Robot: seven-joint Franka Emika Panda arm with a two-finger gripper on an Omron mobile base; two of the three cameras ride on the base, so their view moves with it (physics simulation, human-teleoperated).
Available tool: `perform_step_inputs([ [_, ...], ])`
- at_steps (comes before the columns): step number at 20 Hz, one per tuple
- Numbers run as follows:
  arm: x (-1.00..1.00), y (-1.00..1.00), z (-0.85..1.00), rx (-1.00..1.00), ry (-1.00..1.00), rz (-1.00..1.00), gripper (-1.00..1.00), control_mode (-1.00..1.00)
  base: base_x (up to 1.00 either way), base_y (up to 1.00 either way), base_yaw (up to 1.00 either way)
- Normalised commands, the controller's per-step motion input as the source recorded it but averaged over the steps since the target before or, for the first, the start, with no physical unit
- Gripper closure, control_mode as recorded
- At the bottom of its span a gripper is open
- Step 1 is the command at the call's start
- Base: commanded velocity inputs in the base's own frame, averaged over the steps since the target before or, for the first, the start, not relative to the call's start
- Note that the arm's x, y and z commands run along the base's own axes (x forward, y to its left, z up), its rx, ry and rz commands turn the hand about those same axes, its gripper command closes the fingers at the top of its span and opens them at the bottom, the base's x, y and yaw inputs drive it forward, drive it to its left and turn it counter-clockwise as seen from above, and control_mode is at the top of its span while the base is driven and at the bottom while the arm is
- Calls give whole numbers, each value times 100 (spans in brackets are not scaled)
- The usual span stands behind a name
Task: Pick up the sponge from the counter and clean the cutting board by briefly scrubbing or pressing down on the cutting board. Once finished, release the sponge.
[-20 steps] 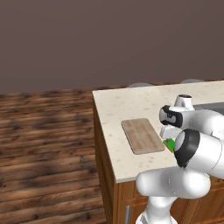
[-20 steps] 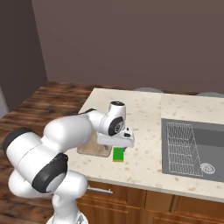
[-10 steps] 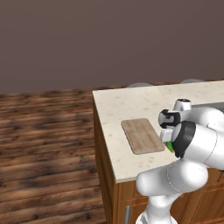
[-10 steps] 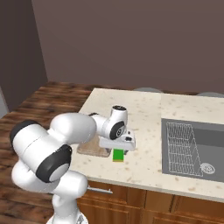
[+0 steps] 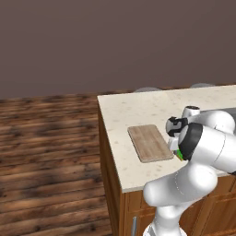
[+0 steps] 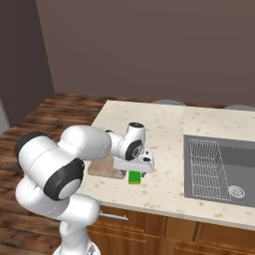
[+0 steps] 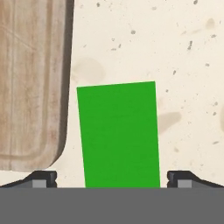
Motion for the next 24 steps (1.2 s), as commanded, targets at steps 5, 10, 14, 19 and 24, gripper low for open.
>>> perform_step_inputs([
  [5,5,0,-4,0,0,0,-100,-100,0,0,0],
  [10,8,0,-7,0,0,0,-100,-100,0,0,0],
  [14,6,0,-12,0,0,0,-100,-100,0,0,0],
  [19,3,0,-14,0,0,0,-100,-100,0,0,0],
  [24,2,-3,-10,0,0,0,-100,-100,0,0,0],
])
